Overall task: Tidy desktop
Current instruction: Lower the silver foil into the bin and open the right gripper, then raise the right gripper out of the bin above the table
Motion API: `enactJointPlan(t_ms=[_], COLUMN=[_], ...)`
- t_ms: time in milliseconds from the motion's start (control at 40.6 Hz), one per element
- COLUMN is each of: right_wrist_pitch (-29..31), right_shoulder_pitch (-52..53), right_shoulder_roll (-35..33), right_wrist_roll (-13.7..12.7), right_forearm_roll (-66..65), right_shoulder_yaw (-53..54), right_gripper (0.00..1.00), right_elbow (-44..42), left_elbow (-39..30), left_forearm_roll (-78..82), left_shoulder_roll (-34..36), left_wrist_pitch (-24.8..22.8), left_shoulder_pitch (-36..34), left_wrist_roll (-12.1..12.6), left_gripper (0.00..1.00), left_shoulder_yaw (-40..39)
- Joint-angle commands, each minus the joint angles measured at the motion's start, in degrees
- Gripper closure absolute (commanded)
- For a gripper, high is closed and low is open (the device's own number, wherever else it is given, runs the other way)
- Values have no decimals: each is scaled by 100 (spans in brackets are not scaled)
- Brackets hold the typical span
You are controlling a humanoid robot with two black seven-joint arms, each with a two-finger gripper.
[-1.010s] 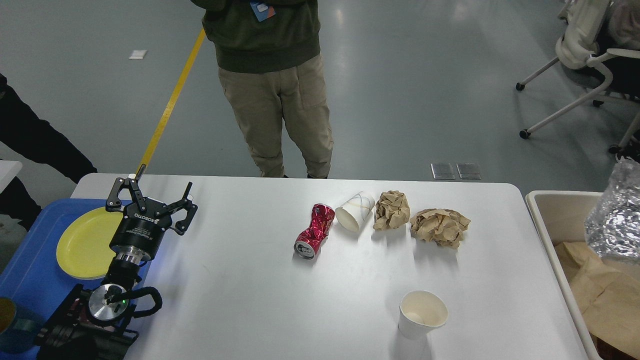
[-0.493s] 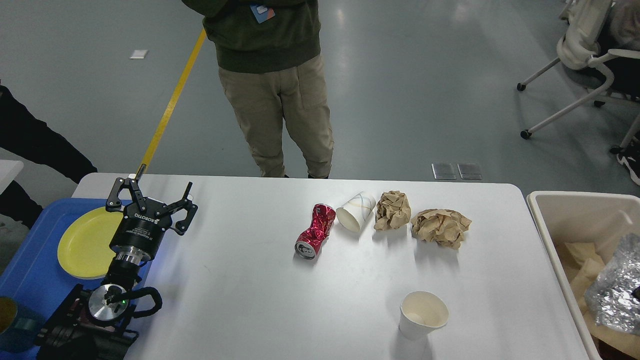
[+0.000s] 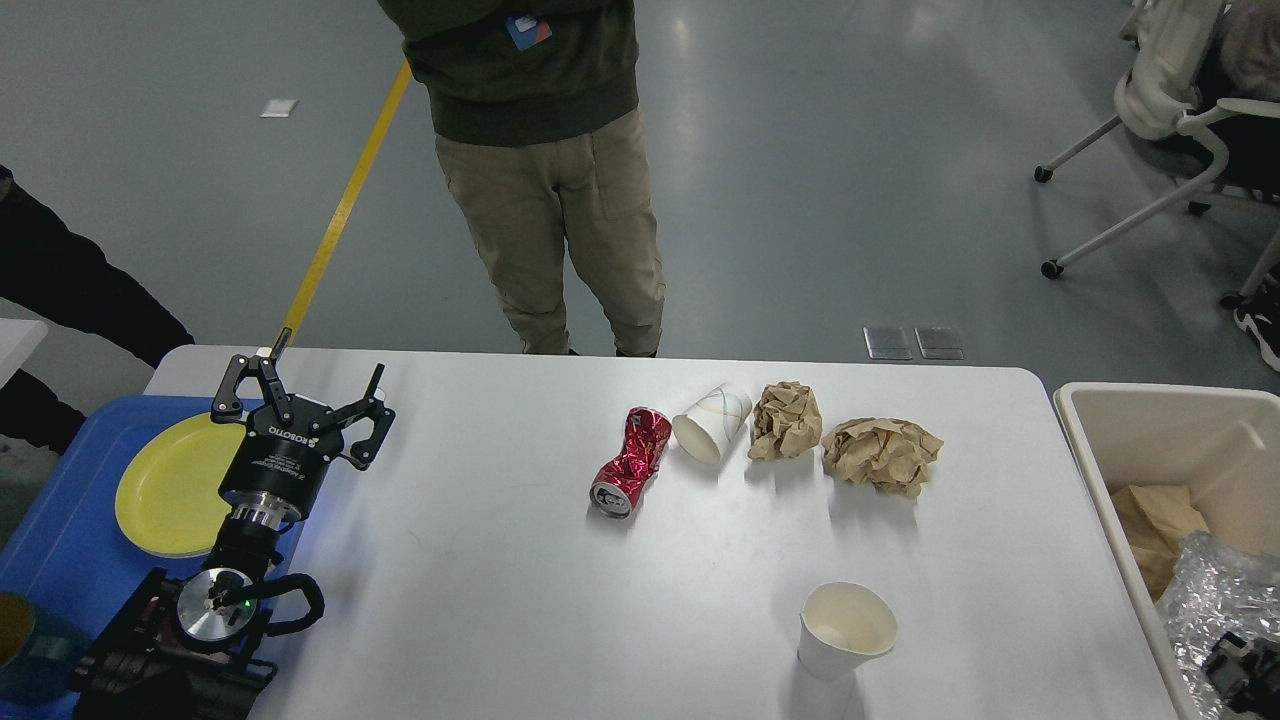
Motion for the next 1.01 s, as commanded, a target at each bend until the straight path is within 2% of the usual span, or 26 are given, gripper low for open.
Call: enactJointPlan(t_ms=[0,49,99,148,172,197,246,320,517,641,739,986], right_wrist_pitch=[-38,-178,-319,-486,-634,-697,-741,-741,-724,-505,364,1437], right_shoulder_pitch=[3,3,3,3,3,3,21,65,205,627,1661,3842], right_shoulder_roll=[4,13,22,31,31,39,39,39,22,-153,-785,-1630], right_wrist_roll=[6,6,15,15,23,23,23,32,23,-3,-3,-20], right_forearm_roll=[0,0,0,0,0,0,0,0,-8,-78,-306,-1238], right_shoulder_yaw=[-8,-16,-16,-16,-16,-16,-16,-16,-8,-51,-78,-288], right_gripper=[100,96,73,44,22,15,7,1,0,0,0,0], right_elbow=[1,1,1,-7,1,1,1,45,107,335,1290,3313], left_elbow=[0,0,0,0,0,0,0,0,0,0,0,0], left_forearm_roll=[0,0,0,0,0,0,0,0,0,0,0,0], left_shoulder_roll=[0,0,0,0,0,0,0,0,0,0,0,0], left_wrist_pitch=[-4,4,5,4,5,-4,5,-4,5,5,5,5], left_shoulder_pitch=[1,1,1,1,1,1,1,1,1,1,1,1], left_wrist_roll=[4,4,4,4,4,-5,4,4,4,4,4,4], left_gripper=[4,4,4,4,4,4,4,4,4,4,4,4], left_shoulder_yaw=[0,0,0,0,0,0,0,0,0,0,0,0])
